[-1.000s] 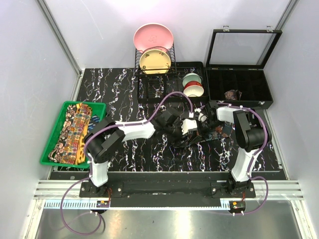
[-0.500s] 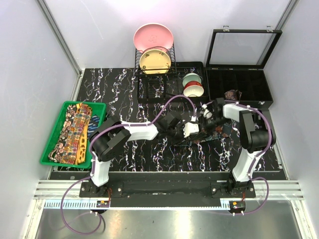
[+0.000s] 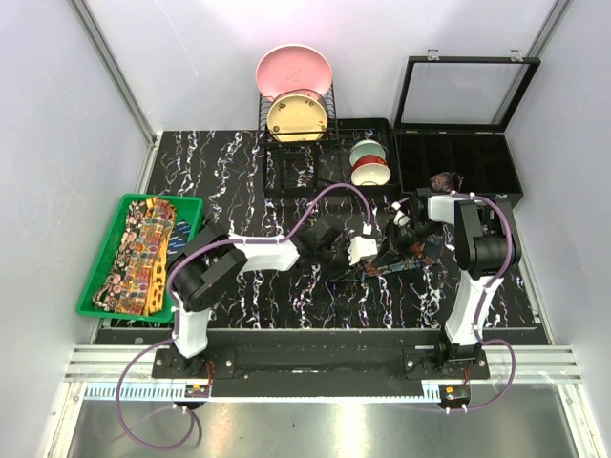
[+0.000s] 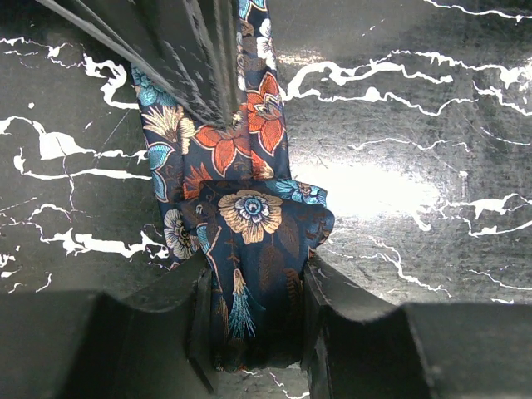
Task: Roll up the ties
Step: Roll the tie at the center of the board.
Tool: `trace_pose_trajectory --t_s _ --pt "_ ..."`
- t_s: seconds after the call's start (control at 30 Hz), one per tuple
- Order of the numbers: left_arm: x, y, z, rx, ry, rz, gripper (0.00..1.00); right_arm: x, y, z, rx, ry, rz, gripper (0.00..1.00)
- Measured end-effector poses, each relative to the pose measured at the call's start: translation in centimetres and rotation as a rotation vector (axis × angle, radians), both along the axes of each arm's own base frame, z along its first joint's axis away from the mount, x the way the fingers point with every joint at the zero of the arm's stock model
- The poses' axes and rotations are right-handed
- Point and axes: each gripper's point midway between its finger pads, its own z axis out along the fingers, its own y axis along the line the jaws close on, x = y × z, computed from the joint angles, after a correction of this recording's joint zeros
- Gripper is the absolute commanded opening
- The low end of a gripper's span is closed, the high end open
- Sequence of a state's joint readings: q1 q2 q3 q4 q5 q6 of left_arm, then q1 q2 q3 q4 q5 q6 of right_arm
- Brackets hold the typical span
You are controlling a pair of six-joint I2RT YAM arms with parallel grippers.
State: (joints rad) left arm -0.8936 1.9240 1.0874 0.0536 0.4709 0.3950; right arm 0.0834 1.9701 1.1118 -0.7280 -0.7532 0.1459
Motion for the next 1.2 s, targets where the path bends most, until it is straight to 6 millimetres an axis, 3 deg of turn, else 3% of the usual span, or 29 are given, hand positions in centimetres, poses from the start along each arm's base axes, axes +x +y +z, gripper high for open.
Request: trace_pose_trajectory --t_s 0.47,0.8,0.9,0.97,1.07,1.2 --pt "0.7 0.9 1.7 -0.074 0.06 0.092 0.22 -0.5 -0.1 -0.5 -0.037 0.069 0.002 0.13" --pt "1.0 1.5 0.1 -0.022 0.054 0.107 0.22 -1.0 0.1 -0.5 -0.031 0.08 0.009 0.15" --pt "1.1 1.4 0.1 -0.015 0.041 0.096 0.24 -1.0 0.3 -0.3 -0.015 0.074 0.013 0.26" --pt "1.1 1.5 0.0 -0.011 0.035 0.089 0.25 -0.7 0.6 0.2 0.014 0.054 0.017 0.42" --pt "1.1 1.6 0.0 -0.005 0.028 0.081 0.25 0.0 1.3 2.0 0.076 -0.001 0.016 0.55" --pt "1.1 1.6 0.0 -0.002 0.023 0.076 0.25 0.8 2.4 5.0 0.171 -0.09 0.021 0.59"
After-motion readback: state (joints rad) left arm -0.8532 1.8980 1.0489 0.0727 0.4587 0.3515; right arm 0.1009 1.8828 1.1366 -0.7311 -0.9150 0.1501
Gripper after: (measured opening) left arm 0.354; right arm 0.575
